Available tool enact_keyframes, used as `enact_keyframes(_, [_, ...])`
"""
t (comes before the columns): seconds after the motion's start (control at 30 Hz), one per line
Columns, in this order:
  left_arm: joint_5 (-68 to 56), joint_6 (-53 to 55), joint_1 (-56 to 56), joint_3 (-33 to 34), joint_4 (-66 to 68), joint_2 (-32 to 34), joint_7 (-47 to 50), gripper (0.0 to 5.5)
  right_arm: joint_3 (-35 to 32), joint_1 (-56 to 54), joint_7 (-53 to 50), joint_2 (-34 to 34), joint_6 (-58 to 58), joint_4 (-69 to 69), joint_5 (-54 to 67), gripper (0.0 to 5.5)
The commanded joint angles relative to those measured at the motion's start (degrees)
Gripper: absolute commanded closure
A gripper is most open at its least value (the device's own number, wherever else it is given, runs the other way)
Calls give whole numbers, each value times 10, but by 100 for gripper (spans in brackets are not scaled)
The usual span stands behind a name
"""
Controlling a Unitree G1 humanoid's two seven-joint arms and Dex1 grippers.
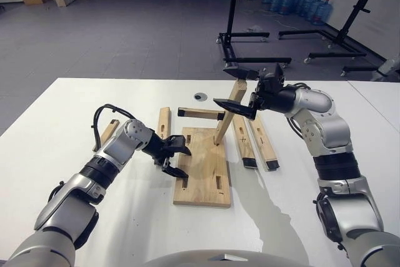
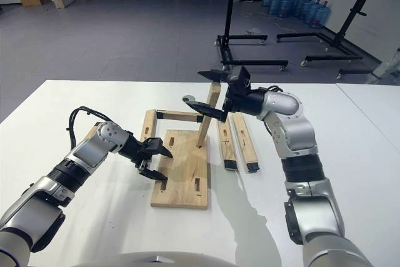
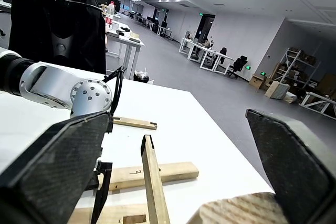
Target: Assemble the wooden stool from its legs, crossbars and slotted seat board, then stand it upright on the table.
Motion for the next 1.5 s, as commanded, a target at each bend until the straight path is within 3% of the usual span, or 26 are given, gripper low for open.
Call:
enact_keyframes(0.03, [90, 33, 82, -81, 82, -3, 22, 155, 82, 64, 8, 41, 84, 42, -9, 77])
enact_keyframes(0.33, [92, 32, 84, -85, 78, -9, 27, 155, 69, -8, -22, 68, 54, 284, -56, 77])
enact_keyframes(0.57, [90, 36, 90, -85, 70, -4, 30, 155, 138, 76, 3, 44, 75, 156, -55, 77])
enact_keyframes(0.73, [87, 34, 95, -83, 69, -7, 35, 155, 145, 132, -29, 25, 73, 62, -52, 77])
enact_keyframes(0.93, [84, 15, 94, -77, 84, -11, 39, 155, 21, 85, -111, 42, 29, 35, 10, 77])
enact_keyframes(1.2, [84, 1, 90, -68, 108, -19, 60, 155, -134, 50, -181, 25, 94, -128, 175, 77])
enact_keyframes(1.3, [80, -36, 80, -35, 134, -52, 138, 155, -190, 81, -260, 16, 108, -126, 168, 77])
enact_keyframes(1.43, [57, -35, 97, -18, 102, -45, 148, 155, -209, 200, -445, 40, 147, -122, 58, 77])
enact_keyframes(1.5, [45, -28, 112, -12, 73, -32, 141, 155, -161, 282, -507, 58, 201, -148, 7, 77])
